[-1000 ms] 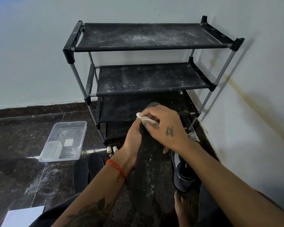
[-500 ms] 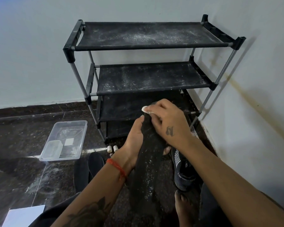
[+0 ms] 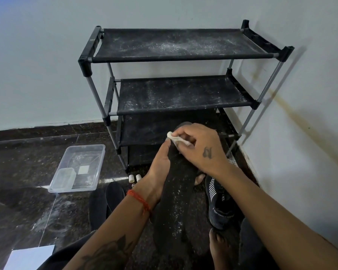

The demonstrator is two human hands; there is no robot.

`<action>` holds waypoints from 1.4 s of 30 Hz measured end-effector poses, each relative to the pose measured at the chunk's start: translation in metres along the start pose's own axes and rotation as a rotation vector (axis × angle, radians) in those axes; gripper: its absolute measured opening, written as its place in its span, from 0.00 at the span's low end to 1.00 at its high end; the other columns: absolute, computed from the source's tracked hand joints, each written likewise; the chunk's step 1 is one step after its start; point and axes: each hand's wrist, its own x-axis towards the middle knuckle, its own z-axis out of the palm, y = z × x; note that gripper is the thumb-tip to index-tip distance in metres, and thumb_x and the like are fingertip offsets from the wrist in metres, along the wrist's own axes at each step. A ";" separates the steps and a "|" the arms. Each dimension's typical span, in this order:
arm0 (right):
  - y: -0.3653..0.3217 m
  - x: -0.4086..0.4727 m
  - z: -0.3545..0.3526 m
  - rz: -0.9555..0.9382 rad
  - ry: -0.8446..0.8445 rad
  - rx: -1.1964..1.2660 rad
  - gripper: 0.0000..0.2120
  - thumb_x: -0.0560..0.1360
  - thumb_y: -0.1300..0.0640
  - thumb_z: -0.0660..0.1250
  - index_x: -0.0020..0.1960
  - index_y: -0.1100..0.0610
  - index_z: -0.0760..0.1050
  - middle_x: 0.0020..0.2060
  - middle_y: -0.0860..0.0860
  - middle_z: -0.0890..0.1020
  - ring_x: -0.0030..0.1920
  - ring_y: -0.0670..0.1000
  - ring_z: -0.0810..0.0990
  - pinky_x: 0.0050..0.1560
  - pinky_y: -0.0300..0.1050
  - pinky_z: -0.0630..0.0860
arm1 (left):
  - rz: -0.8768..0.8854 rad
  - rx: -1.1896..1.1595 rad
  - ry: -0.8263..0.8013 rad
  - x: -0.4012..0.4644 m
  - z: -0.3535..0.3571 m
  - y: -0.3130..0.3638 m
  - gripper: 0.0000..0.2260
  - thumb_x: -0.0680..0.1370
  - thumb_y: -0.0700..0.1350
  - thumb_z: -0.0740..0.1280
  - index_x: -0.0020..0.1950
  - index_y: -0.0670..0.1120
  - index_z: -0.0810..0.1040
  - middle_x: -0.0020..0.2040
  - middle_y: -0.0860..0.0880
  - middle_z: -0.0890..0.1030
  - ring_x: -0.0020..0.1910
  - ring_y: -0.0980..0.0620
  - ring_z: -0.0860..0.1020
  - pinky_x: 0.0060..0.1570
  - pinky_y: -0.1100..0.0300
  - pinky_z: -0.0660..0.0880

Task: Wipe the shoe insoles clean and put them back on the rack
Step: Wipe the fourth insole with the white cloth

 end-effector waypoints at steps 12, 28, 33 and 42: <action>0.009 0.004 -0.014 -0.083 0.127 -0.333 0.11 0.73 0.65 0.64 0.52 0.58 0.79 0.46 0.56 0.77 0.45 0.47 0.72 0.43 0.31 0.66 | -0.019 0.135 0.053 -0.002 -0.001 -0.001 0.31 0.77 0.66 0.52 0.48 0.43 0.84 0.49 0.42 0.82 0.46 0.45 0.79 0.44 0.51 0.76; -0.001 0.006 -0.011 -0.001 0.026 -0.046 0.11 0.71 0.63 0.69 0.51 0.52 0.82 0.44 0.49 0.79 0.41 0.40 0.74 0.44 0.25 0.69 | -0.007 0.093 0.052 0.004 -0.007 0.001 0.35 0.76 0.70 0.46 0.52 0.43 0.80 0.48 0.43 0.83 0.42 0.46 0.82 0.43 0.52 0.78; 0.002 0.000 0.002 -0.041 -0.038 -0.111 0.10 0.72 0.63 0.69 0.51 0.55 0.82 0.42 0.52 0.79 0.39 0.46 0.77 0.40 0.33 0.73 | -0.005 0.110 0.070 0.004 -0.008 0.002 0.34 0.75 0.70 0.47 0.51 0.44 0.80 0.44 0.42 0.83 0.40 0.45 0.81 0.42 0.51 0.78; 0.009 0.005 -0.014 0.110 0.139 -0.109 0.11 0.70 0.63 0.69 0.52 0.56 0.81 0.43 0.50 0.80 0.40 0.44 0.76 0.41 0.26 0.69 | 0.045 0.152 0.113 0.006 -0.013 0.003 0.37 0.75 0.71 0.47 0.46 0.44 0.84 0.44 0.42 0.83 0.41 0.44 0.81 0.50 0.47 0.76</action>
